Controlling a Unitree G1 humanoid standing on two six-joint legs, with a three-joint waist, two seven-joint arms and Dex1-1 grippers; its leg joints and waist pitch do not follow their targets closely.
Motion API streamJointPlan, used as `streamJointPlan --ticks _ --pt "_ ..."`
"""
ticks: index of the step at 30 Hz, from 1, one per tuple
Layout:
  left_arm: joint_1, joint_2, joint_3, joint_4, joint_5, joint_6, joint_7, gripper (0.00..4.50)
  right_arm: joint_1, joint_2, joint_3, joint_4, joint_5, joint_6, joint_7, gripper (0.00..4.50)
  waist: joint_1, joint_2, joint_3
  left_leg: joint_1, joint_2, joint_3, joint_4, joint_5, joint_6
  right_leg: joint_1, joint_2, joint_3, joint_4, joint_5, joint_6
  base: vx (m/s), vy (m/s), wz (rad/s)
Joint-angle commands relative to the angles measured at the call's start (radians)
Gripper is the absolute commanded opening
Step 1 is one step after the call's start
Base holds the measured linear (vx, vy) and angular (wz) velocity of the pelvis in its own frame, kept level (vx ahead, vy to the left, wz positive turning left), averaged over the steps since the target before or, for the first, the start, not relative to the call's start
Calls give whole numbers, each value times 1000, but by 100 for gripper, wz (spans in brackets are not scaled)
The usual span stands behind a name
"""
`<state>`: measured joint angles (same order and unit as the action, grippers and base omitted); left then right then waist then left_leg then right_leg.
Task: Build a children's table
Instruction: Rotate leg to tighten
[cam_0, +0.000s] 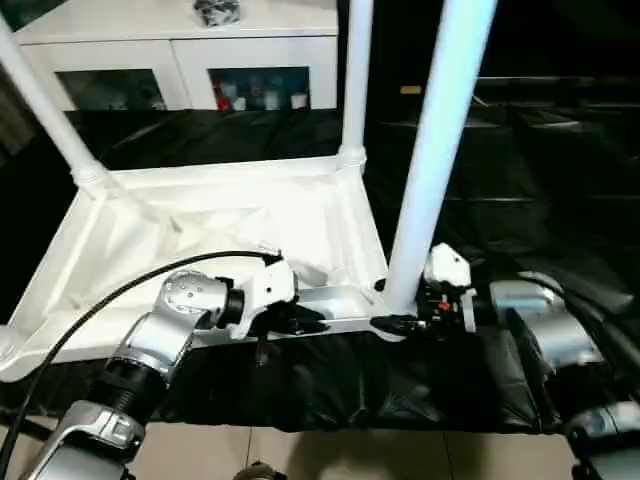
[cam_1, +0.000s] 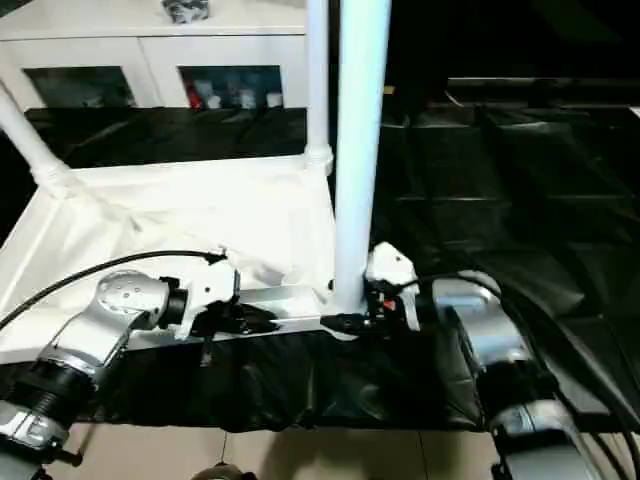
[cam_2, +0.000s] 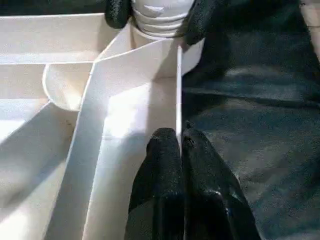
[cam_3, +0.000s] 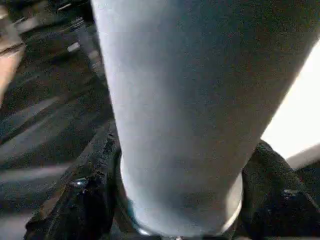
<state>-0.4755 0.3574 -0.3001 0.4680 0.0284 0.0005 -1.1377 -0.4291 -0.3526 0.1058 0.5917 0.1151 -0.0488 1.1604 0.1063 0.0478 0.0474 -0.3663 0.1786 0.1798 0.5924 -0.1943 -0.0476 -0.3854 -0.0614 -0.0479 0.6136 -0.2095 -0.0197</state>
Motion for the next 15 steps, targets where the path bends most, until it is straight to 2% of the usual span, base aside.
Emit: streamJointPlan --ticks 1,2,3,4,5,6,7,8,9,10,11,14,15 --pt "-26 -50 -1 36 54 45 167 0 20 85 43 -27 25 26 -49 272 -3 -21 -53 17 60 -18 -73 -198 63 34 -89 44 -83 -240 -223 0 0 0" --pt "-26 -68 1 34 61 60 203 0 26 111 34 -18 20 26 -102 272 -5 -20 -51 16 59 -17 -75 -205 56 33 -90 46 -85 -265 -214 0 0 0" --pt "-26 -72 2 34 62 63 210 0 27 116 32 -16 18 26 -113 272 -7 -26 -47 16 59 -20 -79 -221 42 32 -92 46 -90 -326 -195 0 0 0" --pt "-15 -133 6 7 68 116 295 0 39 194 12 9 -10 45 -286 272 -12 -30 -45 18 59 -21 -82 -239 29 29 -93 48 -96 -375 -175 0 0 0" --pt "-8 -153 3 -7 76 129 324 0 42 226 5 19 -19 41 -348 272 -15 -24 -44 21 60 -24 -86 -252 13 23 -94 49 -98 -393 -170 0 0 0" --pt "-8 -153 3 -7 76 129 324 0 42 226 5 19 -19 41 -348 272 -20 -25 -41 20 60 -25 -89 -270 7 22 -94 49 -101 -414 -163 0 0 0" --pt "5 -184 -10 -25 90 149 354 0 42 287 -7 34 -41 42 -467 272 -24 -30 -42 17 55 -28 -90 -288 4 28 -94 47 -104 -448 -144 0 0 0" --pt "5 -185 -11 -26 91 150 354 0 42 288 -7 34 -42 42 -470 272 -26 -30 -43 17 57 -28 -91 -288 1 25 -94 48 -105 -449 -137 0 0 0" --pt "11 -215 -18 -32 93 165 375 0 30 339 -9 59 -82 51 -593 272 -29 -28 -41 20 55 -29 -93 -304 -3 20 -95 50 -109 -467 -128 0 0 0" --pt "12 -226 -20 -35 89 172 374 0 22 358 -1 71 -100 50 -630 272 -36 -27 -42 18 53 -30 -95 -311 -13 19 -93 50 -109 -468 -123 0 0 0" --pt "12 -236 -24 -37 85 174 371 0 16 376 5 77 -106 51 -648 272 -39 -31 -43 18 52 -32 -96 -326 -14 19 -94 50 -111 -475 -117 0 0 0" --pt "7 -250 -28 -33 78 178 357 0 13 397 33 75 -137 22 -665 272 -46 -31 -44 20 51 -32 -95 -348 -10 15 -92 52 -114 -473 -110 0 0 0" --pt "3 -249 -28 -29 82 180 354 0 12 397 42 73 -147 13 -663 307 -47 -29 -44 20 51 -32 -95 -347 -7 15 -92 53 -114 -465 -110 0 0 0"
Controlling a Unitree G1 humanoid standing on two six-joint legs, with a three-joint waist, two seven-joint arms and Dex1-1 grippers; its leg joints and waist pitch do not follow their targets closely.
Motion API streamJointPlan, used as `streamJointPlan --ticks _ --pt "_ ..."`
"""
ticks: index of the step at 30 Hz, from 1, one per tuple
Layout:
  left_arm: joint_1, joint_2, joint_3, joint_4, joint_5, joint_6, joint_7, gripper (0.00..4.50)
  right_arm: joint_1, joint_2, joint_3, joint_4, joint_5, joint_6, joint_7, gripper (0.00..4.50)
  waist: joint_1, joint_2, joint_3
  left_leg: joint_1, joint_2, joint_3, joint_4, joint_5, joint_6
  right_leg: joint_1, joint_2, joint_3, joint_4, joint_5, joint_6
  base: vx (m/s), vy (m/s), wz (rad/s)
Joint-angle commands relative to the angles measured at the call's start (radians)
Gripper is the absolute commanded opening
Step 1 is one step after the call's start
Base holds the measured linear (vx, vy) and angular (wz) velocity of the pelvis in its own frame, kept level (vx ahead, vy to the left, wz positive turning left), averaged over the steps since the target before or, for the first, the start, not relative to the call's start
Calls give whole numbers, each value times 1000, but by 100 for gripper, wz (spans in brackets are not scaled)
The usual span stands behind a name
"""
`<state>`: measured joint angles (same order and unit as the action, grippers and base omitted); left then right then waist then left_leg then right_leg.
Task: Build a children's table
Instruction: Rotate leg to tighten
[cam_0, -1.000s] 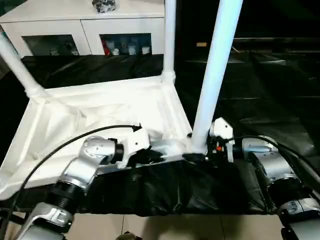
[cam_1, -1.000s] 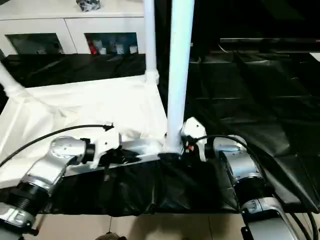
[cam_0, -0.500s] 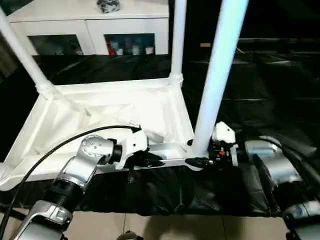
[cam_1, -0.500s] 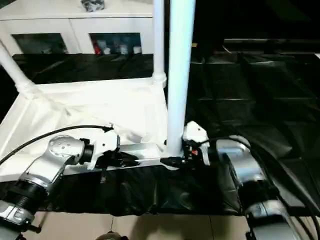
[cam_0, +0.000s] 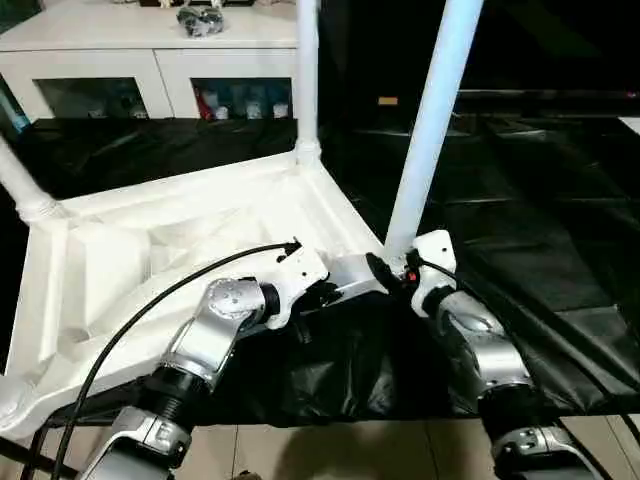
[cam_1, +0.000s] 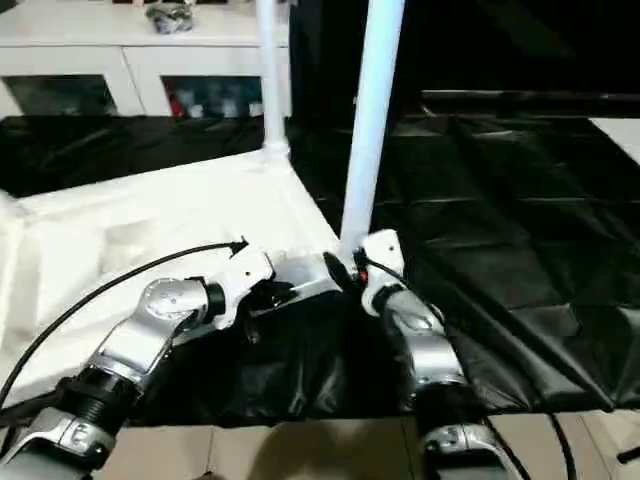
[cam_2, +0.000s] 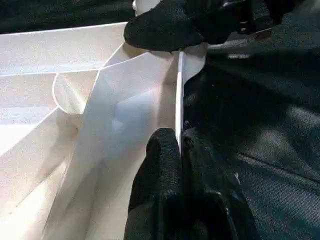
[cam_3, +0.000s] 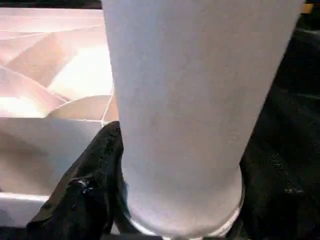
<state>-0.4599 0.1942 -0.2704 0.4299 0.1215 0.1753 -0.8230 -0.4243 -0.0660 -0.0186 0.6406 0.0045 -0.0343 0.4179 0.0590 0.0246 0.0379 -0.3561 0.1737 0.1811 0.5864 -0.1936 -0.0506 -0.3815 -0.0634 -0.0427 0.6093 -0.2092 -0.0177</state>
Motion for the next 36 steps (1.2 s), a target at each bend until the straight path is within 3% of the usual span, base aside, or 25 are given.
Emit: streamJointPlan --ticks 1,4,6,12,13,15,16,18,19,20,22,24,26,29,31,32,36 --pt "-12 -86 -57 9 -11 5 40 0 7 110 166 24 -37 -2 79 328 -1 -7 -35 8 56 -33 -89 -343 -2 12 -89 48 -109 -455 -113 0 0 0" --pt "-21 -74 -55 13 -8 6 24 0 13 97 153 3 -19 6 104 351 0 0 -36 6 56 -31 -89 -324 8 14 -87 50 -105 -406 -128 0 0 0" --pt "-22 -68 -53 11 -8 5 17 0 16 86 148 -5 -19 1 106 378 -2 -2 -37 5 57 -30 -89 -320 9 16 -86 49 -104 -382 -134 0 0 0" --pt "-21 21 -51 -13 -31 -54 -111 0 29 -73 120 -61 14 34 282 397 4 -3 -41 1 58 -27 -86 -283 31 25 -84 49 -97 -304 -156 0 0 0" --pt "-23 31 -48 -13 -38 -65 -130 0 27 -92 115 -68 23 38 311 397 6 8 -43 1 58 -27 -84 -264 40 27 -84 49 -94 -260 -166 0 0 0" --pt "-25 60 -43 -16 -57 -84 -183 0 14 -137 109 -65 39 36 382 397 5 3 -47 -4 57 -26 -79 -220 52 35 -84 47 -84 -174 -194 0 0 0" --pt "-27 72 -41 -16 -63 -89 -203 0 6 -158 110 -61 44 35 420 397 9 13 -51 -4 57 -26 -74 -182 61 38 -84 45 -75 -104 -216 0 0 0" --pt "-29 91 -37 -17 -76 -99 -243 0 -5 -194 122 -59 51 31 493 397 9 8 -57 -5 57 -21 -65 -131 82 41 -78 42 -63 12 -250 0 0 0" --pt "-29 96 -37 -18 -78 -100 -252 0 -7 -202 128 -59 52 32 511 397 12 16 -59 -7 58 -20 -60 -91 99 41 -77 40 -56 89 -267 0 0 0" --pt "-30 109 -36 -19 -84 -106 -278 0 -10 -226 145 -64 55 35 568 397 16 14 -60 -10 56 -19 -56 -77 115 43 -75 36 -51 129 -276 0 0 0" --pt "-31 135 -44 -16 -94 -118 -330 0 -10 -273 176 -89 69 59 692 397 23 13 -59 -12 58 -18 -53 -85 131 43 -76 35 -50 127 -277 0 0 0" --pt "-30 154 -53 -18 -98 -128 -362 0 -14 -296 192 -99 82 91 761 397 26 10 -55 -10 62 -18 -56 -115 130 41 -77 34 -55 66 -274 0 0 0" --pt "-30 161 -56 -19 -101 -132 -374 0 -17 -304 198 -102 91 106 790 397 31 12 -50 -5 65 -18 -62 -171 101 36 -80 35 -65 -55 -264 0 0 0" --pt "-32 174 -61 -19 -115 -137 -407 0 -30 -326 213 -103 102 121 866 397 32 11 -49 -2 68 -19 -66 -193 76 34 -81 37 -69 -120 -253 0 0 0" --pt "-31 182 -60 -20 -120 -138 -421 0 -36 -333 224 -101 98 118 891 381 31 11 -48 -3 68 -19 -67 -191 70 34 -82 38 -69 -121 -253 0 0 0" --pt "-30 188 -59 -17 -124 -139 -432 0 -41 -340 236 -101 99 116 912 362 30 5 -50 -3 66 -19 -66 -179 69 36 -82 37 -67 -110 -253 0 0 0" --pt "-26 195 -58 -17 -126 -139 -445 0 -43 -343 248 -108 101 116 936 338 34 6 -53 -5 64 -18 -61 -141 83 37 -82 37 -61 -58 -259 0 0 0"
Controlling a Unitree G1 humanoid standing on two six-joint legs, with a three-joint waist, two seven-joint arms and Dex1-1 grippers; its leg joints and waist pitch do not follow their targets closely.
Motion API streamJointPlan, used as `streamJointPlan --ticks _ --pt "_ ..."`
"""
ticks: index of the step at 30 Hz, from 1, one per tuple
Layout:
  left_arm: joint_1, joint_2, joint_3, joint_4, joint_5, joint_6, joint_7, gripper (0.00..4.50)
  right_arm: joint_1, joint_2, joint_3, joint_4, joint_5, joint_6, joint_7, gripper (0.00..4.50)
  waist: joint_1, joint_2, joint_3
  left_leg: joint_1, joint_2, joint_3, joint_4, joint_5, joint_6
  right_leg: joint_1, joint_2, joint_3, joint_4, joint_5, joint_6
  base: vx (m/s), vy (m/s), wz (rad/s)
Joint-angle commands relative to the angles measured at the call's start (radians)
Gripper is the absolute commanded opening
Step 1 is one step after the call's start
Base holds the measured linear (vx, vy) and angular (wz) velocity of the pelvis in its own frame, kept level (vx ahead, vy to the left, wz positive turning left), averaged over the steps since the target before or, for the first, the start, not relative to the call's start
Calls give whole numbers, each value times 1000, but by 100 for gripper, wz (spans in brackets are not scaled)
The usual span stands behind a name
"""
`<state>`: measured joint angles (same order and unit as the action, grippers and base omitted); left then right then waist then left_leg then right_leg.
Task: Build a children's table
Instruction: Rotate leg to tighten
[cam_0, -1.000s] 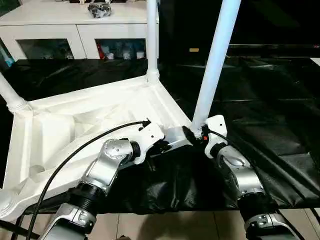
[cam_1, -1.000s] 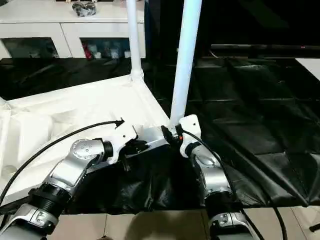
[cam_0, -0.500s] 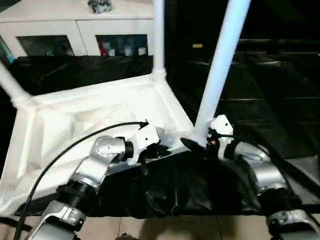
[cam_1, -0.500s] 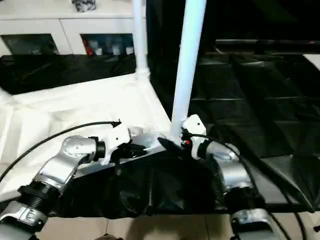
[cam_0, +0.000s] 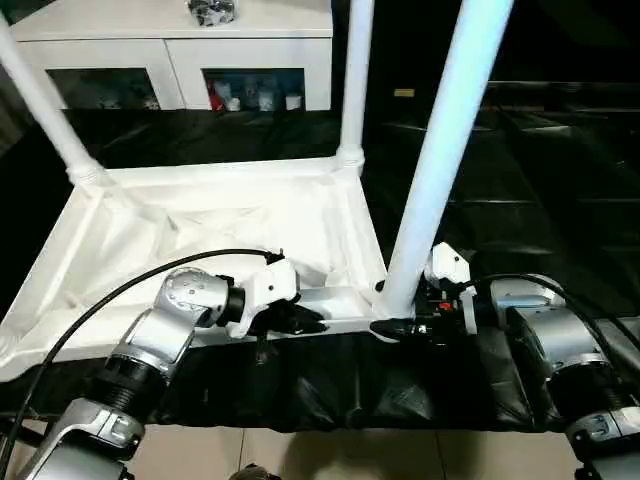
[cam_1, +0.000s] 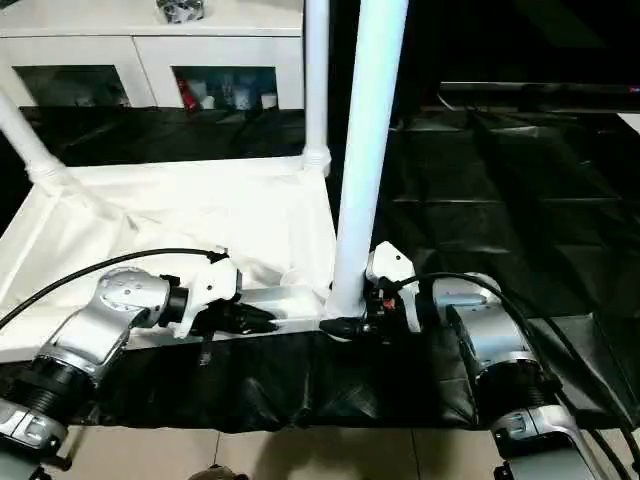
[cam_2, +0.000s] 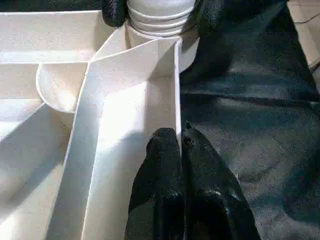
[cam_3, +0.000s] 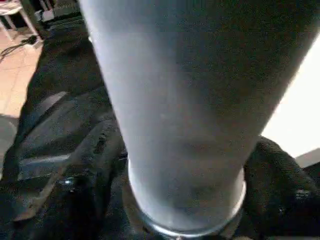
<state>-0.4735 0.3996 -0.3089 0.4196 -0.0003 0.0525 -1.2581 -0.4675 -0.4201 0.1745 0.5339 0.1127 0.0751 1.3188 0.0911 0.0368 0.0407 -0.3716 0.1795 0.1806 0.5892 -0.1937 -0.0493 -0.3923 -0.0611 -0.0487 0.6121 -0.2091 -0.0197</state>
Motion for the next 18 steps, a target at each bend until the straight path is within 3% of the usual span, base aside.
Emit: streamJointPlan --ticks 1,6,8,9,10,11,12,16,17,18 --pt "-12 -10 -19 -7 -4 -16 -10 0 0 12 55 -2 -7 6 35 321 3 -6 -57 10 58 -17 -63 -132 85 48 -85 43 -63 -46 -258 0 0 0" --pt "-5 -4 -20 -16 -10 -6 -17 0 10 25 61 -10 -1 0 42 284 4 -3 -56 11 59 -18 -64 -142 85 47 -84 41 -64 -51 -262 0 0 0" --pt "-2 -5 -20 -21 -13 -2 -13 0 23 35 57 -19 3 -6 26 282 5 5 -56 12 59 -19 -64 -153 76 47 -85 41 -64 -61 -262 0 0 0" --pt "-2 -6 -20 -21 -13 -2 -12 0 25 36 56 -20 3 -6 23 271 3 3 -56 12 59 -19 -65 -155 74 47 -83 41 -65 -60 -260 0 0 0" --pt "0 -14 -18 -21 -12 0 3 0 47 50 50 -35 1 -9 -13 268 5 9 -56 12 59 -20 -65 -156 71 47 -84 41 -64 -54 -261 0 0 0" --pt "-2 -32 -11 -16 -10 0 37 0 62 72 38 -35 -12 -20 -82 268 3 5 -55 12 60 -20 -67 -164 68 47 -84 42 -66 -56 -257 0 0 0" --pt "-4 -49 -5 -11 -7 1 67 0 69 92 27 -28 -24 -29 -141 268 3 11 -54 13 60 -21 -68 -171 61 46 -85 43 -67 -65 -255 0 0 0" --pt "-26 -110 -7 25 45 14 203 0 81 175 -28 -3 -36 -28 -342 267 -10 5 -43 23 55 -25 -82 -290 6 44 -89 44 -91 -296 -209 0 0 0" --pt "-31 -124 -15 35 64 15 236 0 84 199 -45 0 -26 -21 -381 267 -12 6 -39 28 56 -25 -84 -311 1 36 -89 48 -100 -351 -190 0 0 0" --pt "-36 -147 -24 44 82 25 273 0 86 236 -68 4 -14 -8 -441 267 -14 2 -38 29 55 -26 -85 -321 -3 36 -90 49 -102 -377 -181 0 0 0"
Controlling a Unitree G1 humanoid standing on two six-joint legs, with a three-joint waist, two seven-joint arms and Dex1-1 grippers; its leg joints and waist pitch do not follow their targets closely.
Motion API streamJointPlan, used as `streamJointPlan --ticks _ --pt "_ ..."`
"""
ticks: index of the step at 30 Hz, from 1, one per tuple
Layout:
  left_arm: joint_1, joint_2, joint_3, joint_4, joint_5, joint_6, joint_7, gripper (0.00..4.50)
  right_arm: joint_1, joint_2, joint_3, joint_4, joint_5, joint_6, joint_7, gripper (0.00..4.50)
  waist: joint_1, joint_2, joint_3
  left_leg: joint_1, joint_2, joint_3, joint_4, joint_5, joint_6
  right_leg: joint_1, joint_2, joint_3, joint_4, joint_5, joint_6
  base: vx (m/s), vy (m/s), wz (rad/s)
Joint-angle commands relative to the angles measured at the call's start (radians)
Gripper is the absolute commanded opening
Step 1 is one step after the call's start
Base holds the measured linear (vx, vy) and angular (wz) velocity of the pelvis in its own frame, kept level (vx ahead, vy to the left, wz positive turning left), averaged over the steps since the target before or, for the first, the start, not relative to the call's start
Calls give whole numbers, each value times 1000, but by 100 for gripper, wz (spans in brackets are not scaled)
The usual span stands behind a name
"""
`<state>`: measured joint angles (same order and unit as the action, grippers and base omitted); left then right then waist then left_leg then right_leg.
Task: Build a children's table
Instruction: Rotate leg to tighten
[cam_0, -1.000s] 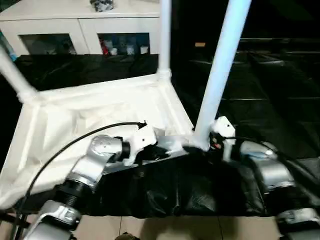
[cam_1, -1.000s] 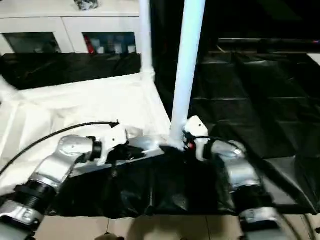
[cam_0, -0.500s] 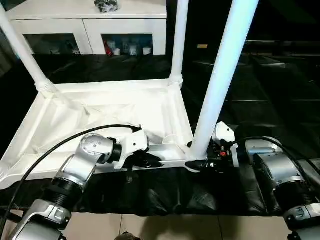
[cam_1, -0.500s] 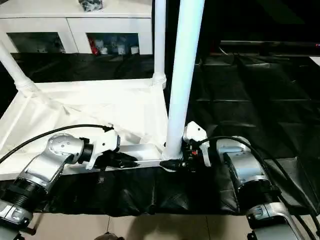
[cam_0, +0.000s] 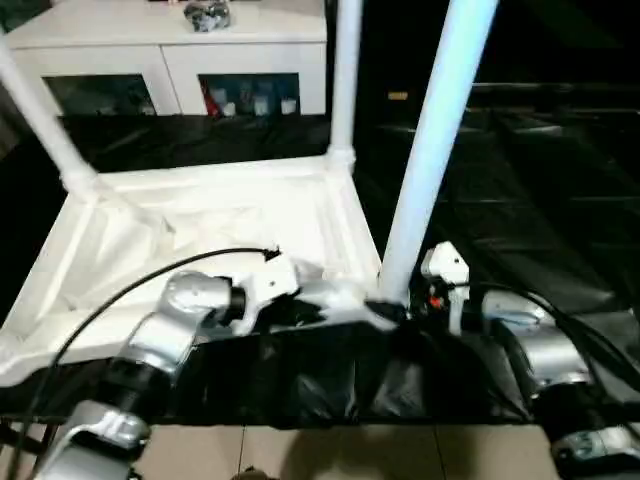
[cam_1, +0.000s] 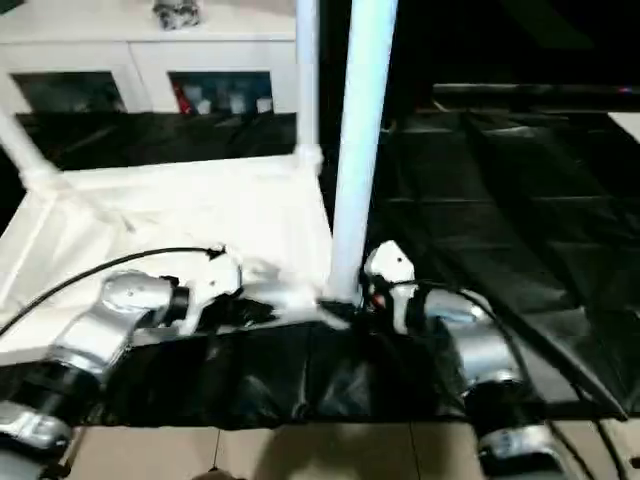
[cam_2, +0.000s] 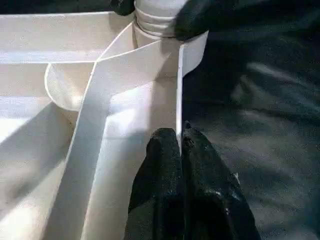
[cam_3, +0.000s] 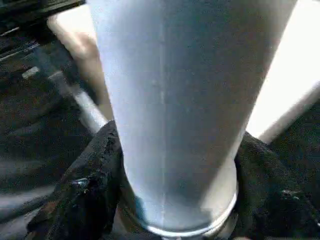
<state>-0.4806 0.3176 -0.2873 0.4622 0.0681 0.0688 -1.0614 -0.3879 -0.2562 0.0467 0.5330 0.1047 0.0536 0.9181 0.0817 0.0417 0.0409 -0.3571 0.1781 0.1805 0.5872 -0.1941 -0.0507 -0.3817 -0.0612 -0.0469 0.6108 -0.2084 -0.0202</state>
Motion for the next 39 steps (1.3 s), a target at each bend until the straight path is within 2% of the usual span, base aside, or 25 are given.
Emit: streamJointPlan --ticks 1,3,4,5,9,11,13,14,16,18,19,20,22,23,24,25,26,28,31,32,34,37,39 --pt "-34 -111 -48 12 30 32 146 0 10 132 36 11 -3 20 -142 267 -5 0 -38 14 57 -31 -87 -327 -10 25 -91 47 -103 -412 -165 0 0 0" --pt "-37 -140 -48 13 35 50 181 0 11 171 26 16 -7 17 -211 267 -6 -4 -39 16 56 -31 -87 -325 -16 21 -91 49 -104 -419 -152 0 0 0" --pt "-44 -179 -51 16 46 72 237 0 0 226 14 33 -37 16 -351 267 -7 -9 -39 13 55 -30 -88 -313 -14 21 -90 51 -105 -410 -148 0 0 0" --pt "-44 -195 -50 13 44 83 250 0 -8 248 6 44 -46 16 -410 267 -9 -6 -39 14 54 -31 -89 -313 -19 18 -91 51 -104 -415 -145 0 0 0" --pt "-40 -218 -43 13 43 80 265 0 -23 285 5 64 -64 -10 -484 267 -13 -5 -43 8 52 -31 -89 -298 -8 20 -89 52 -103 -380 -137 0 0 0" --pt "-32 -216 -38 3 40 64 255 0 -28 298 -1 60 -57 -27 -475 322 -16 -3 -45 5 52 -28 -87 -273 3 23 -86 52 -97 -299 -152 0 0 0" --pt "-30 -212 -37 -3 41 61 251 0 -27 299 -4 52 -52 -26 -461 339 -16 -3 -46 4 52 -27 -86 -259 10 25 -85 53 -94 -258 -162 0 0 0" --pt "-23 -196 -38 -11 40 53 230 0 -25 279 5 42 -66 -37 -442 346 -18 0 -46 1 52 -26 -85 -245 17 29 -85 51 -91 -218 -175 0 0 0" --pt "-17 -180 -39 -18 40 42 212 0 -23 261 8 36 -76 -44 -431 381 -18 -1 -48 -1 52 -26 -83 -227 24 33 -86 51 -87 -185 -185 0 0 0" --pt "-9 -160 -37 -26 33 33 186 0 -21 236 2 29 -73 -46 -408 385 -21 -1 -47 -1 52 -25 -83 -222 29 32 -85 50 -86 -176 -192 0 0 0" --pt "0 -136 -38 -36 24 19 150 0 -18 207 -4 22 -69 -54 -388 397 -20 -8 -47 -2 52 -25 -82 -225 35 35 -87 50 -87 -189 -194 0 0 0" --pt "7 -117 -36 -45 14 12 122 0 -14 185 -11 15 -54 -53 -356 397 -19 -4 -47 -2 52 -24 -81 -219 40 34 -87 51 -87 -189 -194 0 0 0" --pt "13 -102 -36 -54 4 7 99 0 -10 165 -10 10 -46 -54 -330 397 -20 -8 -48 -4 53 -24 -80 -202 50 36 -87 51 -83 -167 -200 0 0 0" --pt "18 -83 -35 -63 -9 5 66 0 -6 140 -1 6 -38 -54 -282 397 -20 -6 -49 -3 54 -23 -78 -196 52 35 -87 51 -83 -157 -204 0 0 0" --pt "21 -73 -33 -70 -17 6 47 0 -4 123 5 5 -33 -55 -249 397 -18 -3 -52 -3 53 -22 -76 -173 59 37 -86 50 -78 -119 -215 0 0 0" --pt "21 -56 -33 -71 -22 -2 21 0 -3 97 15 4 -31 -61 -199 397 -17 -6 -55 -4 53 -21 -71 -146 70 40 -84 49 -73 -65 -226 0 0 0" --pt "21 -45 -33 -71 -24 -9 5 0 -3 82 20 5 -31 -67 -166 397 -16 -4 -56 -6 53 -19 -67 -121 84 37 -83 49 -67 -14 -238 0 0 0" --pt "21 -23 -31 -74 -34 -12 -34 0 -6 37 40 1 -27 -67 -63 397 -14 0 -56 -8 52 -19 -65 -118 94 40 -80 44 -64 18 -249 0 0 0" --pt "17 0 -28 -71 -45 -25 -71 0 -12 -17 67 -1 -20 -62 60 397 -11 -1 -54 -9 55 -18 -64 -138 100 40 -81 42 -63 8 -259 0 0 0" --pt "16 4 -27 -69 -46 -28 -77 0 -13 -26 71 0 -17 -60 82 397 -12 6 -53 -7 56 -18 -65 -167 94 38 -80 41 -68 -26 -259 0 0 0" --pt "10 22 -25 -61 -53 -36 -105 0 -24 -66 87 6 -6 -56 176 397 -9 1 -52 -6 57 -18 -65 -183 88 39 -81 42 -69 -61 -257 0 0 0" --pt "3 47 -25 -54 -67 -34 -144 0 -42 -102 107 12 14 -40 276 397 -3 2 -52 -6 58 -18 -64 -168 90 39 -82 42 -67 -77 -258 0 0 0" --pt "-2 62 -24 -43 -72 -41 -163 0 -56 -120 128 15 21 -23 341 359 0 -4 -53 -7 57 -16 -61 -156 96 38 -81 42 -67 -71 -260 0 0 0"
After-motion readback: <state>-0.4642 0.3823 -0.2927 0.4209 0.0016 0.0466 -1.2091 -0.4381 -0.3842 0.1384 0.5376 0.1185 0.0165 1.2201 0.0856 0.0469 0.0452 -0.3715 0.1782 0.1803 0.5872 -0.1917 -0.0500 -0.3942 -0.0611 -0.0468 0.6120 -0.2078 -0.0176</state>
